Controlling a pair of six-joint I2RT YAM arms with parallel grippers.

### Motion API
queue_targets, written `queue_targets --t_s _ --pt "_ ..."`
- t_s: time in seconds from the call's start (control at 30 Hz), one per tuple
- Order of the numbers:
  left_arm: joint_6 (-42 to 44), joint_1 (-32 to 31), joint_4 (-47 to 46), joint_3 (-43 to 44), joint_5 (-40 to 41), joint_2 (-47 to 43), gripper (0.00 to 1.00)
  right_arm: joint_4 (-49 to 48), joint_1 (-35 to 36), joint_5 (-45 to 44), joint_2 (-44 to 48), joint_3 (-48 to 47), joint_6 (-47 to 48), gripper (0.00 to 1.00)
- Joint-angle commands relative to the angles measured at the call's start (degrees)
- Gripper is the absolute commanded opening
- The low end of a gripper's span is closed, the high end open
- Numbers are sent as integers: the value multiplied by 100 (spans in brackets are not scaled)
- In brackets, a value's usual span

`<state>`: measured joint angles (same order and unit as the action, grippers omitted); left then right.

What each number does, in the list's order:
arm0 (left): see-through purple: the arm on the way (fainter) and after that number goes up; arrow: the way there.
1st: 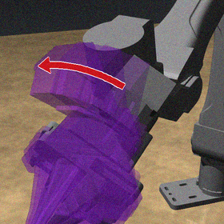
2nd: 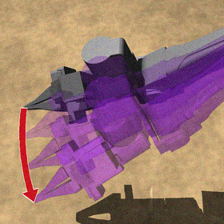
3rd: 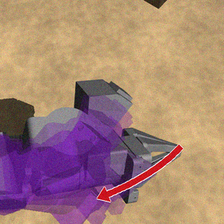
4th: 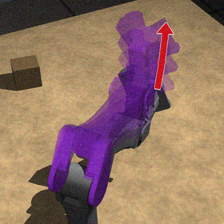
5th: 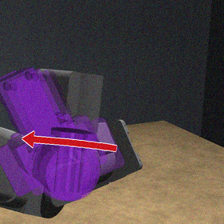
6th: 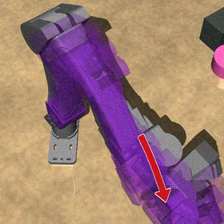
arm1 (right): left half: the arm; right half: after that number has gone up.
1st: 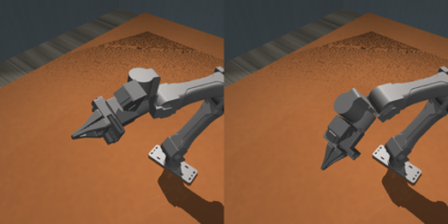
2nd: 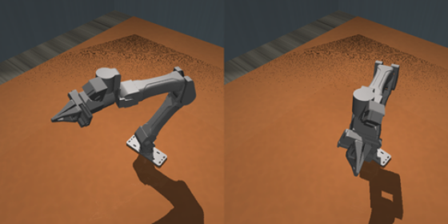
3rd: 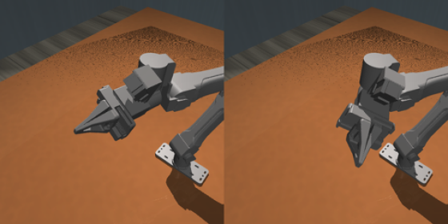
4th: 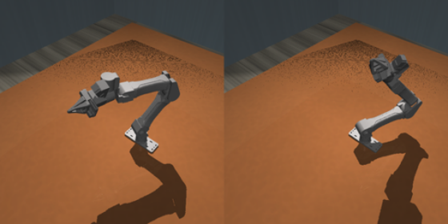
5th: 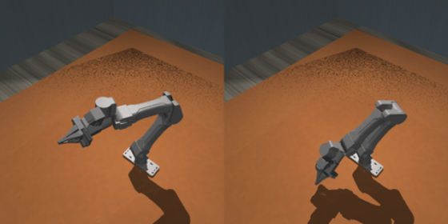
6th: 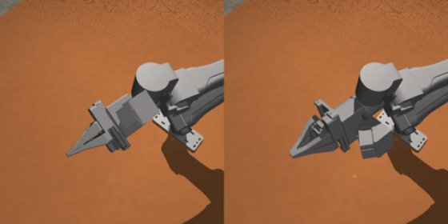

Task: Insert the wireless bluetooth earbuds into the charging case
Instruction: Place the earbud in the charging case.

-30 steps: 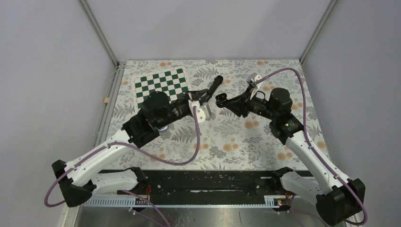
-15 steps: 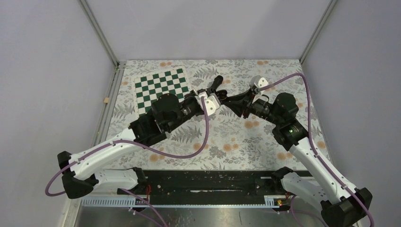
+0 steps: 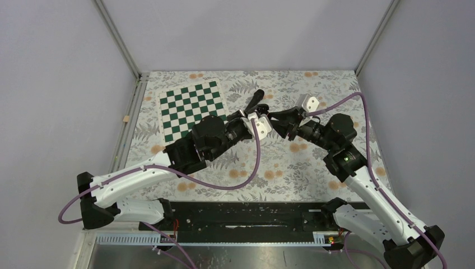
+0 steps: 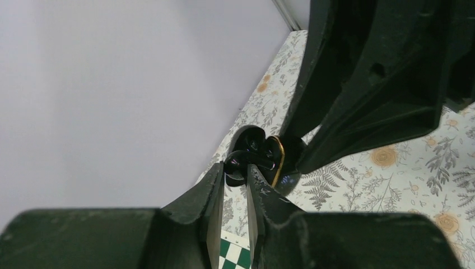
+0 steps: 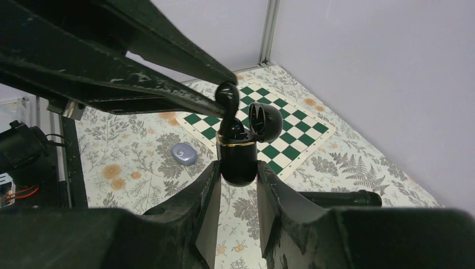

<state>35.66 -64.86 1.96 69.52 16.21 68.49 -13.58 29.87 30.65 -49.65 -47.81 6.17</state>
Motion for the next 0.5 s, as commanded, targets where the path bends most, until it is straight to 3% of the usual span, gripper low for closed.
queue_targets --t_s 0.0,0.47 --pt "76 -20 -410 336 336 66 0 -392 107 -31 153 -145 191 0" --pt "329 -45 -515 426 389 174 0 -519 125 -422 -69 -332 -751 0"
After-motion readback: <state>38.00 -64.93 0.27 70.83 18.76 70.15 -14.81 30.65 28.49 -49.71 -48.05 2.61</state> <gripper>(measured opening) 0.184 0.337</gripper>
